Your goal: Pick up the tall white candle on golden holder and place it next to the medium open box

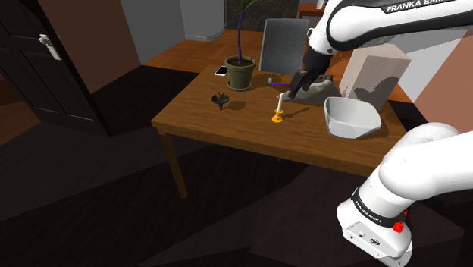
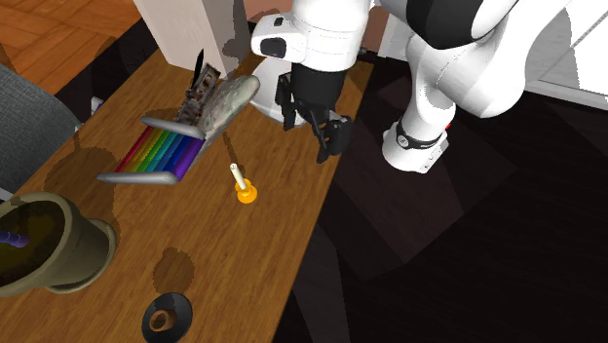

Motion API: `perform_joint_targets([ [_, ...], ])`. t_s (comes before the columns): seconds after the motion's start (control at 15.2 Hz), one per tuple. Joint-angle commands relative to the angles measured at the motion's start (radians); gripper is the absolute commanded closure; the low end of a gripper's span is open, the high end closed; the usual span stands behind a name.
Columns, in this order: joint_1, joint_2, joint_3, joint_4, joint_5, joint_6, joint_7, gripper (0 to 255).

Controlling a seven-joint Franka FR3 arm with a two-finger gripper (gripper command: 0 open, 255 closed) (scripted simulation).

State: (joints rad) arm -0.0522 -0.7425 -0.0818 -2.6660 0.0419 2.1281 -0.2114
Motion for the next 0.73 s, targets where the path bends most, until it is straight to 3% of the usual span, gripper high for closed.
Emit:
perform_joint_targets([
  [0.0, -0.011, 0.04, -0.015, -0.041, -0.008, 0.119, -0.014, 0],
  [0.4, -0.024, 0.235, -0.073, -0.092, -0.005, 0.465, -0.065, 0],
  [0.66, 0.007, 0.404, -0.138, -0.08, 0.044, 0.69, -0.129, 0],
])
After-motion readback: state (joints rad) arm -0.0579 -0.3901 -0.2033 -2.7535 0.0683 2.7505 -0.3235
